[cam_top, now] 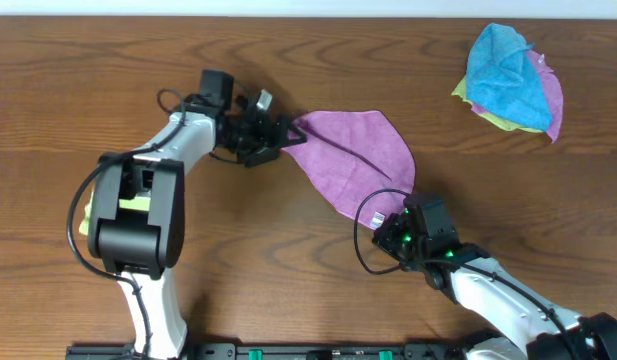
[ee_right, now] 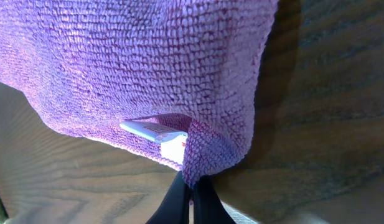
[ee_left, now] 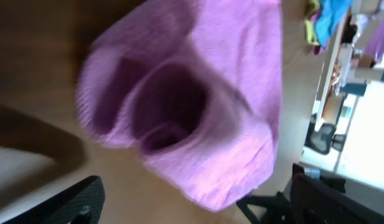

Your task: Fold the cloth

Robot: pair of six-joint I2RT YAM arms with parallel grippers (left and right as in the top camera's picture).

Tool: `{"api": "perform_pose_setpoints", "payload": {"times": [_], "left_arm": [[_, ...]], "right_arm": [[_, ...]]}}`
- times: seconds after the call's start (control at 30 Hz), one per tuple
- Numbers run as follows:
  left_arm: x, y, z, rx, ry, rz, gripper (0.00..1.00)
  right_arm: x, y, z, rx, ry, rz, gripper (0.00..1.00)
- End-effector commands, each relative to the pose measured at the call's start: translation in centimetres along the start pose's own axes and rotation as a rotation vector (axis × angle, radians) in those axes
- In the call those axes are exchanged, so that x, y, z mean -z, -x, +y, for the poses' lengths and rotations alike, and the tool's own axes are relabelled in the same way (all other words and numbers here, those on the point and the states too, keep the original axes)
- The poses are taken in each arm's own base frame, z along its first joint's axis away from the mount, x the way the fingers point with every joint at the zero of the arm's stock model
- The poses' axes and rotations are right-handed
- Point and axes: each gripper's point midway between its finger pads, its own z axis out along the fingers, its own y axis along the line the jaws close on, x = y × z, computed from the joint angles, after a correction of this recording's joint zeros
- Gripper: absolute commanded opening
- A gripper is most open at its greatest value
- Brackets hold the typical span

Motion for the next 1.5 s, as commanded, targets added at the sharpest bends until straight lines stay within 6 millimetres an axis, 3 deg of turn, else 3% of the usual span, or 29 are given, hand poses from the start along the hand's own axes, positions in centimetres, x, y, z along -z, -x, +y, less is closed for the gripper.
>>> {"api": "perform_pose_setpoints", "payload": {"times": [0.0, 0.07, 0.13, 0.2, 0.33, 0.4, 0.57, 0.77, 1.13, 1.47], "left_arm": [[-1.4, -0.2, 0.1, 0.005, 0.023, 0.004, 0.98], [-1.9, -0.2, -0.1, -0.004, 0.038, 0.002, 1.0], [-2.4, -0.5, -0.4, -0.016, 0.045, 0.007, 0.8], [-2.6, -0.6, -0.3, -0.02, 0.059, 0.007, 0.54], [-2.6, -0.5, 0.0, -0.003, 0.075, 0.0, 0.26], [-2.6, -0.5, 0.0, 0.004, 0.075, 0.002, 0.06], [-2.5, -1.7, -0.5, 0.052, 0.035, 0.054, 0.06], [-2.0, -5.0, 0.4, 0.173, 0.08, 0.167, 0.06], [0.1, -11.7, 1.1, 0.285, 0.156, 0.404, 0.06], [2.2, -15.6, 0.6, 0.319, 0.172, 0.559, 0.06]], "right_arm": [[-0.4, -0.8, -1.7, -0.009, -0.048, 0.024, 0.01], [-0.4, -0.8, -1.7, -0.009, -0.048, 0.024, 0.01], [-0.4, -0.8, -1.7, -0.009, -0.048, 0.024, 0.01], [-0.4, -0.9, -1.6, -0.009, -0.046, 0.027, 0.01], [-0.4, -0.9, -1.6, -0.009, -0.046, 0.027, 0.01], [-0.4, -0.9, -1.6, -0.008, -0.046, 0.027, 0.01], [-0.3, -0.9, -1.7, -0.011, -0.05, 0.029, 0.01], [0.1, -1.8, -2.4, -0.02, -0.078, 0.066, 0.01], [3.2, -2.4, -3.7, -0.023, -0.12, 0.069, 0.01], [4.9, -2.7, -3.7, -0.013, -0.106, 0.057, 0.01]]}}
